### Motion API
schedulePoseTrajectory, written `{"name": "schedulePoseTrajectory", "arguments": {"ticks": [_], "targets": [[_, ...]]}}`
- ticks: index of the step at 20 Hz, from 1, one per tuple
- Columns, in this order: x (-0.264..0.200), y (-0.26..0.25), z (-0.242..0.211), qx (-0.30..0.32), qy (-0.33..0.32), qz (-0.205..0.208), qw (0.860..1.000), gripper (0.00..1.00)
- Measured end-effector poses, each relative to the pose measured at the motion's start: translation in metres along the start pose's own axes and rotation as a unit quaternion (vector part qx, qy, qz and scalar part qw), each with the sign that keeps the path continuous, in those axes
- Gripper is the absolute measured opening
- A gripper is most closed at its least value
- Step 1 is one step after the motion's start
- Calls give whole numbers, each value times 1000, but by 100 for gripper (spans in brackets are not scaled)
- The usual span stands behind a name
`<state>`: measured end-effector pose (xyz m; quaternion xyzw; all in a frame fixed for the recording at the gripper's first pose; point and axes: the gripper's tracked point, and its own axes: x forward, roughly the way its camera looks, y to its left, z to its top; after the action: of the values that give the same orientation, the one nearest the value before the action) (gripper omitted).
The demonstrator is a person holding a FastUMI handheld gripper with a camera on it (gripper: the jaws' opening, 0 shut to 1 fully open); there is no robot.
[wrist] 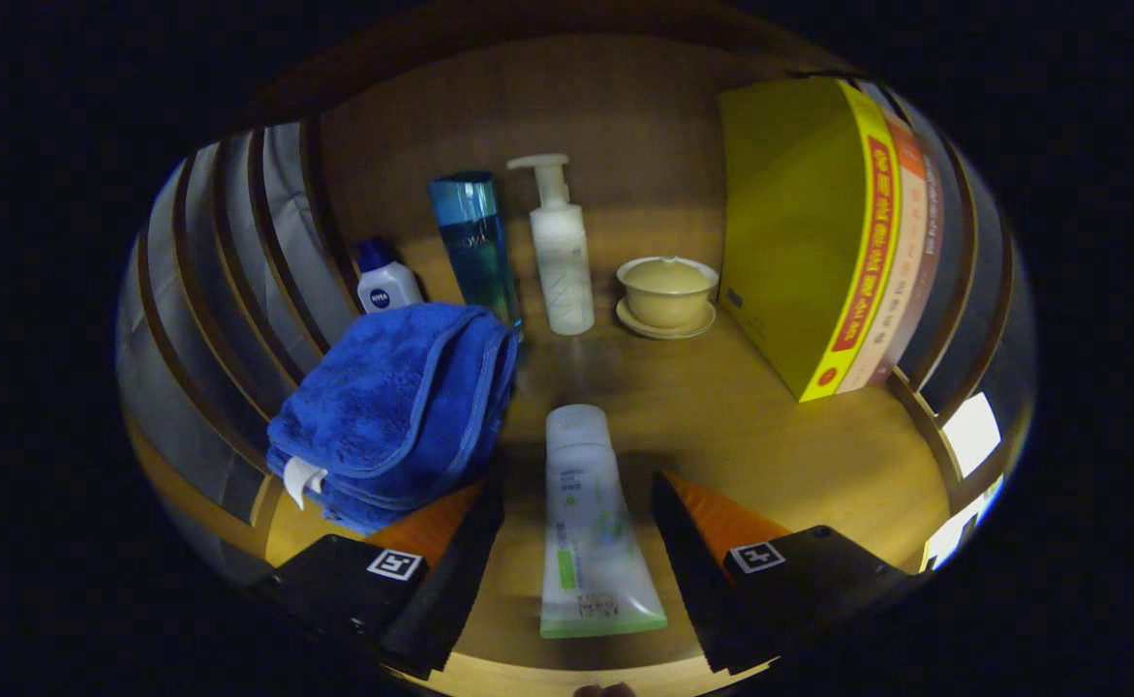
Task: Pull open the drawer, take out the items inside it, and place them on the countertop above the cabinet.
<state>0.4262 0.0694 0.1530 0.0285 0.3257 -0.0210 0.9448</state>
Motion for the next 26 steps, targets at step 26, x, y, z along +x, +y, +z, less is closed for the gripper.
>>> {"name": "schedulePoseTrajectory", "arguments": {"ticks": [26], "targets": [[-277, -25, -125, -93, -312, -7, 945, 99]]}}
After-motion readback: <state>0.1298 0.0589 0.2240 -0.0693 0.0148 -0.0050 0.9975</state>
